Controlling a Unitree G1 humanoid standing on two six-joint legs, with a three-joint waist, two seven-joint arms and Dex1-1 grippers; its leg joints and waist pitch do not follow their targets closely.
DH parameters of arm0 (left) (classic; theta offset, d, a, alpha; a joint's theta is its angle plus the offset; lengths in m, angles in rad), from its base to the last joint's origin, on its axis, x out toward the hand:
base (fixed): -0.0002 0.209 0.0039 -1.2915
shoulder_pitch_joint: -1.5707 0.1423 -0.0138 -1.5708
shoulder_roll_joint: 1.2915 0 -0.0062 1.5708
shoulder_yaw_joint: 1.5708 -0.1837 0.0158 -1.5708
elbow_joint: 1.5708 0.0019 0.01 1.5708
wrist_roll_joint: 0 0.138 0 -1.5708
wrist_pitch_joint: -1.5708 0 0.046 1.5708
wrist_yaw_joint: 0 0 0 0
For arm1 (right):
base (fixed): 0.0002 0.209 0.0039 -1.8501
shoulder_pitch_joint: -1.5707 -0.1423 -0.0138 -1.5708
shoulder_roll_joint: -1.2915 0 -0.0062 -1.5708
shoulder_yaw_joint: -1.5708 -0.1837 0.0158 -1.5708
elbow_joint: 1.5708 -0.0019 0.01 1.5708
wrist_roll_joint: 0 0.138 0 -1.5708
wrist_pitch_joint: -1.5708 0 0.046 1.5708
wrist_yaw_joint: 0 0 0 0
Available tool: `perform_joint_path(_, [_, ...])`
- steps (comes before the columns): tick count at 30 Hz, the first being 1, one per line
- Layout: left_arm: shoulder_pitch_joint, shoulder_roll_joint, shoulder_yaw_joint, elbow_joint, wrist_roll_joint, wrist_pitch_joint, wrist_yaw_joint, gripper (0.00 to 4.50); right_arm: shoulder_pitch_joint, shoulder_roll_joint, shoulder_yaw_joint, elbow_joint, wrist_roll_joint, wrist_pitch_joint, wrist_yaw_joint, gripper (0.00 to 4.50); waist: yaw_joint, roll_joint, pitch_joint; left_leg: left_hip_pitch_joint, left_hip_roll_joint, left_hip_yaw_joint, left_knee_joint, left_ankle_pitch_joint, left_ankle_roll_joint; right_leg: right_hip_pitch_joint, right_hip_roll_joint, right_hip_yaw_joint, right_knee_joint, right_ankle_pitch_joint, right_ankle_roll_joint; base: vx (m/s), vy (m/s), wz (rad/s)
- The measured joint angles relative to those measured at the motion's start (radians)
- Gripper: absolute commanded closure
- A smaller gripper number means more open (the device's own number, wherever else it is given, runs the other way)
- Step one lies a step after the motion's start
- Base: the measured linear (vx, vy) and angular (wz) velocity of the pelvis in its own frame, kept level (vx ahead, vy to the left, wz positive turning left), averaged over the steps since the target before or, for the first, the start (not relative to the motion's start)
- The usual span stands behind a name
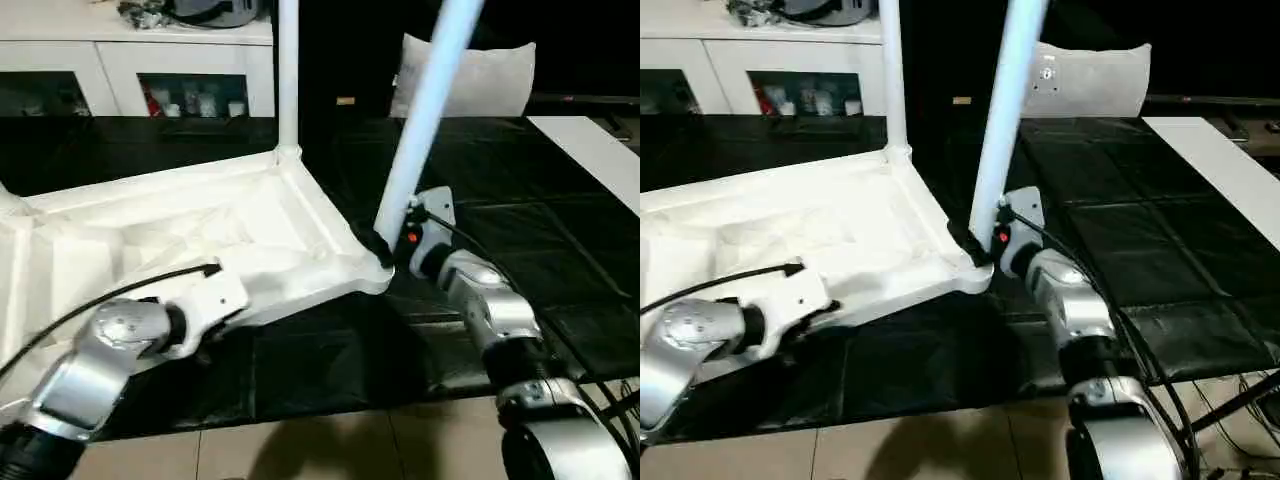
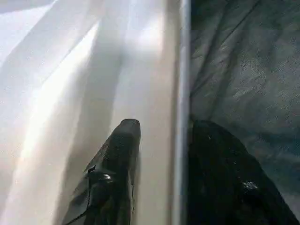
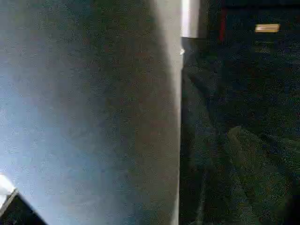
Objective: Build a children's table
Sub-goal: Rotate table base
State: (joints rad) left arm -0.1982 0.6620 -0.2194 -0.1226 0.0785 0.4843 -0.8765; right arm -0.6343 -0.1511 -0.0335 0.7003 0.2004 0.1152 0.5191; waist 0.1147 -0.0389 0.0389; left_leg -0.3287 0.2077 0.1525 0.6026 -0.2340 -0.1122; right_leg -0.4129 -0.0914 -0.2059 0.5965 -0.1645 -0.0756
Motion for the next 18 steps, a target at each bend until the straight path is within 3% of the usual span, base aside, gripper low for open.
perform_joint_path(6, [0.000,0.014,0.005,0.004,0.006,-0.028,0.023,2.46,-0.033,-0.005,-0.047,0.075,0.003,-0.012,-0.073,0.00,0.006,0.000,0.000,0.006,0.000,-0.002,0.000,0.001,-0.002,0.007,0.000,0.000,-0.001,0.001,0.000,0.000,0.000,0.00])
perform_joint_path(13, [-0.016,0.005,-0.008,0.078,0.037,-0.071,0.059,2.46,-0.048,-0.095,-0.105,0.151,0.012,-0.032,-0.143,0.00,0.036,0.001,0.001,0.008,-0.001,-0.002,0.000,0.001,-0.003,0.012,0.000,0.000,-0.003,0.000,0.000,0.000,0.000,0.00])
perform_joint_path(18, [-0.067,-0.017,-0.013,0.144,0.058,-0.095,0.119,2.46,-0.045,-0.148,-0.139,0.180,0.011,-0.041,-0.168,0.00,0.035,0.002,0.001,0.008,-0.001,-0.002,0.000,0.002,-0.003,0.012,0.000,-0.001,-0.003,0.001,0.001,0.000,0.000,0.00])
